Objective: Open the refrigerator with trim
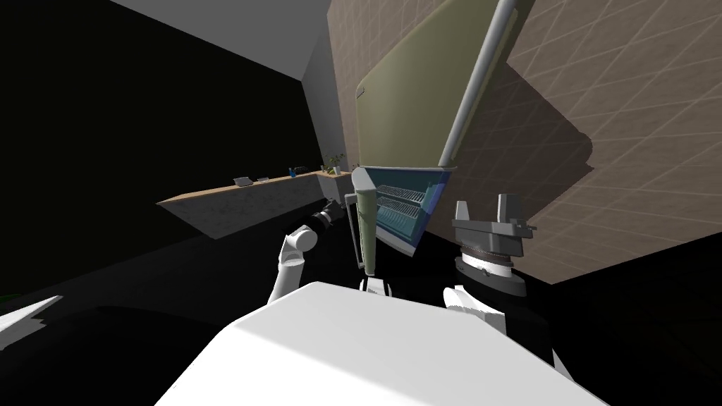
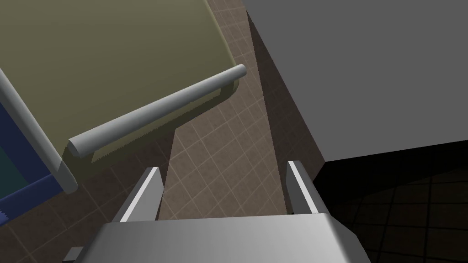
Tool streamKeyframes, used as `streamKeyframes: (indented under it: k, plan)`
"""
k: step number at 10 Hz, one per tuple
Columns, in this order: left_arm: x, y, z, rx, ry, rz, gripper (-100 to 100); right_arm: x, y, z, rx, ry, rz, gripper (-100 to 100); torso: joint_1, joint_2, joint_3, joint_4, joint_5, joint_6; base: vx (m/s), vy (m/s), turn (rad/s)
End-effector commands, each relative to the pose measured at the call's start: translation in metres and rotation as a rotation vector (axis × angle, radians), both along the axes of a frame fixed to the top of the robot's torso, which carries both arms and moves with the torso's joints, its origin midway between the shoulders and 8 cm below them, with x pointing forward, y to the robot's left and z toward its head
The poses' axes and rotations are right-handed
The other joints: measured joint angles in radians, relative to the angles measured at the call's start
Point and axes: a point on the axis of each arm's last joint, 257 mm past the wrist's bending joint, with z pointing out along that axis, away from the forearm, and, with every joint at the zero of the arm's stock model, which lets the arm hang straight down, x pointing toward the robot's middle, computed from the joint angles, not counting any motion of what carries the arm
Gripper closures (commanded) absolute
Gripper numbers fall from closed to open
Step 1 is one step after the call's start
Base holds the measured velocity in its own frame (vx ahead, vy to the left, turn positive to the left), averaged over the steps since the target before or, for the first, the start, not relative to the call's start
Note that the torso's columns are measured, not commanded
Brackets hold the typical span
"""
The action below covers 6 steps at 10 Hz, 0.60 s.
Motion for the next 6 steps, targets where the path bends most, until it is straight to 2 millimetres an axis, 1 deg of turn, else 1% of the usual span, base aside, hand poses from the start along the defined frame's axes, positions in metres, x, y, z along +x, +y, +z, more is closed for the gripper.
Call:
streamKeyframes:
  k: [1, 2, 3, 4, 5, 6]
  plan:
    - [-0.0048, 0.0009, 0.0025, -0.011, 0.01, -0.004, -100, 0.0, 0.0, 0.0, 0.0, 0.0, 0.0, 0, -0.01, 0.003, 0.002, -0.001, -0.001, -0.001, 0.004, -0.018, 0.095]
    - [-0.0069, 0.0016, 0.003, -0.016, 0.016, -0.005, -100, 0.0, 0.0001, 0.0, 0.001, 0.0, 0.0, 0, -0.016, 0.005, 0.004, 0.0, -0.004, -0.001, 0.02, -0.123, 0.091]
    - [-0.01, 0.0026, 0.0036, -0.023, 0.026, -0.006, -100, 0.0, 0.0001, 0.0, 0.001, 0.0, 0.0, 0, -0.015, 0.005, 0.004, 0.0, -0.004, 0.0, 0.018, -0.167, 0.058]
    - [-0.0082, 0.0027, 0.0037, -0.017, 0.018, -0.004, -100, 0.0, 0.0001, 0.0001, 0.001, 0.0, 0.0, 0, -0.008, 0.006, 0.004, 0.0, -0.002, 0.0, 0.006, -0.082, 0.014]
    - [-0.0102, 0.0034, 0.0088, -0.016, 0.021, -0.006, -100, 0.0, 0.0001, 0.0001, 0.001, 0.0, 0.0, 0, 0.003, 0.006, 0.004, 0.0, 0.002, -0.001, 0.088, -0.061, 0.005]
    - [-0.0093, 0.0028, 0.0068, -0.017, 0.019, -0.005, -100, 0.0, 0.0001, 0.0, 0.001, 0.0, 0.0, 0, 0.006, 0.002, 0.002, -0.001, 0.003, -0.001, 0.056, -0.037, 0.006]
